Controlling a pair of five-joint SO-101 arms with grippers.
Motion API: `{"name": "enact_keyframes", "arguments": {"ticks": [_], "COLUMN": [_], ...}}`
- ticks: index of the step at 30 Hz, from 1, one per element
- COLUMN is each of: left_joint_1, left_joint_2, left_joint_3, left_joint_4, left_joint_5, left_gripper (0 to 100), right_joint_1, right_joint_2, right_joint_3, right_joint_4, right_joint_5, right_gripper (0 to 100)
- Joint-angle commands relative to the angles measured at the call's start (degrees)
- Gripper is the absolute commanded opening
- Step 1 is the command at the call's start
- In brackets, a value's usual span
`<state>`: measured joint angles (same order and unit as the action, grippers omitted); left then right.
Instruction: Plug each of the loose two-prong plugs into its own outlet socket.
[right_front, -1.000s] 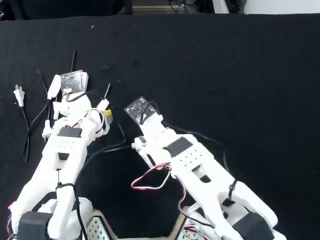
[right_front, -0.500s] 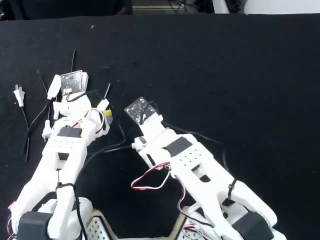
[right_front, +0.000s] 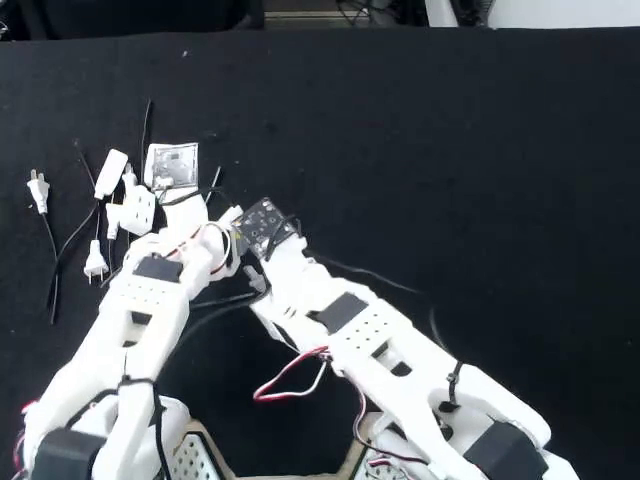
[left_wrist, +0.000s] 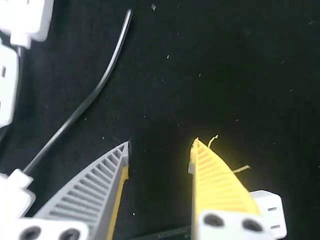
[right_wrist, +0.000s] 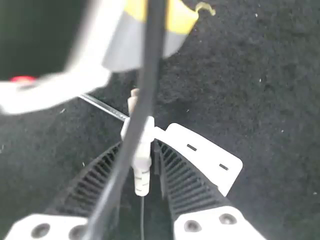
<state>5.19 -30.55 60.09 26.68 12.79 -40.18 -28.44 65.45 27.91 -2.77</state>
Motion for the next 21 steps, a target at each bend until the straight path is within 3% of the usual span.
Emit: {"name": "enact_keyframes", "arguments": {"ticks": [1, 10, 15, 21], "left_joint_1": [0.9, 0.9, 5.1, 5.7], "left_joint_2": [-8.0, -24.4, -22.2, -16.6], "left_joint_3": [1.5, 12.1, 13.5, 11.3], "left_joint_4": [2.5, 0.9, -1.6, -1.7], "left_joint_5": [-0.6, -1.1, -6.3, -6.8], "left_gripper": [20, 20, 20, 20], "right_joint_1": [-1.1, -1.4, -1.4, -1.1], "right_joint_2": [-0.4, -0.5, -5.1, -18.4], "right_joint_3": [0.5, 0.4, 2.2, 8.4], "right_joint_4": [-4.0, -4.7, -4.4, -4.7], "right_joint_5": [-2.5, -4.0, -3.5, -3.4], "right_gripper": [1.1, 1.1, 1.1, 1.1]}}
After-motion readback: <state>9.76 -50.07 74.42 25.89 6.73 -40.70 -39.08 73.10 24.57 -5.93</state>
